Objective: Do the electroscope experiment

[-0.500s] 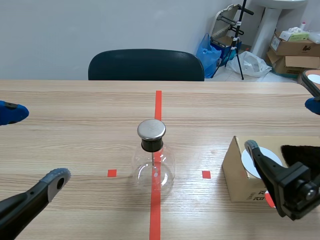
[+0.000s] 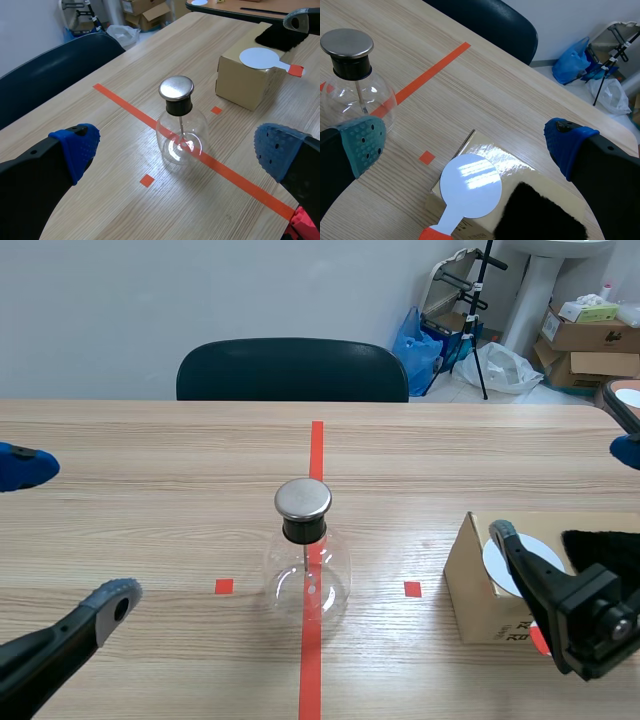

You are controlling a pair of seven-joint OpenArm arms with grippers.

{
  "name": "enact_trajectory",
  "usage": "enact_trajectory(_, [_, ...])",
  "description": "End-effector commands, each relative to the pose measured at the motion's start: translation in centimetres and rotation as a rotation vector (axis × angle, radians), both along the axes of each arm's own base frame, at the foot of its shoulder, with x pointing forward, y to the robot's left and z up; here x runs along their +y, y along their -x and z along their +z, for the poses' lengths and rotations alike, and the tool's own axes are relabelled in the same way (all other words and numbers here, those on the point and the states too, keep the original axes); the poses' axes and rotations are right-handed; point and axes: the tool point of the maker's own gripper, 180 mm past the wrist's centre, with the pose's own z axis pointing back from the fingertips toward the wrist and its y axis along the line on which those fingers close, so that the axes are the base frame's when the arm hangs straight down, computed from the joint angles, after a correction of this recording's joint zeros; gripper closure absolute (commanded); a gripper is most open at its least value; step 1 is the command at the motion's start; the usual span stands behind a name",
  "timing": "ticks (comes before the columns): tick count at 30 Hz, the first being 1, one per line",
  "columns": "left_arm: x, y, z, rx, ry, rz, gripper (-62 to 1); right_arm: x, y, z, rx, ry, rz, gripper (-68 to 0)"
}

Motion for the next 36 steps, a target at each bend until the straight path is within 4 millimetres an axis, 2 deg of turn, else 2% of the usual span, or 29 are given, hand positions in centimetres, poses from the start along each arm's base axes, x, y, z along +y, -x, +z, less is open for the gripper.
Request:
enact_trajectory(1, [-0.3, -0.1, 0.9, -0.023, 0.026, -0.003, -62.3, 0.0, -0.4, 0.7, -0.032, -0.003, 0.001, -67.9])
enact_trajectory(26, [-0.3, -0.1, 0.9, -0.023, 0.025, -0.003, -62.3, 0.0, -0.4, 0.7, -0.032, -0.001, 0.001, -67.9])
enact_trajectory(31, [-0.3, -0.1, 0.9, -0.023, 0.026, -0.003, -62.3, 0.1, 0.0, -0.1, -0.049, 0.144, 0.05, -67.9])
enact_trajectory(36, [-0.3, -0.1, 0.9, -0.023, 0.025, -0.003, -62.3, 0.3, 1.4, -1.7, -0.027, 0.283, 0.109, -67.9])
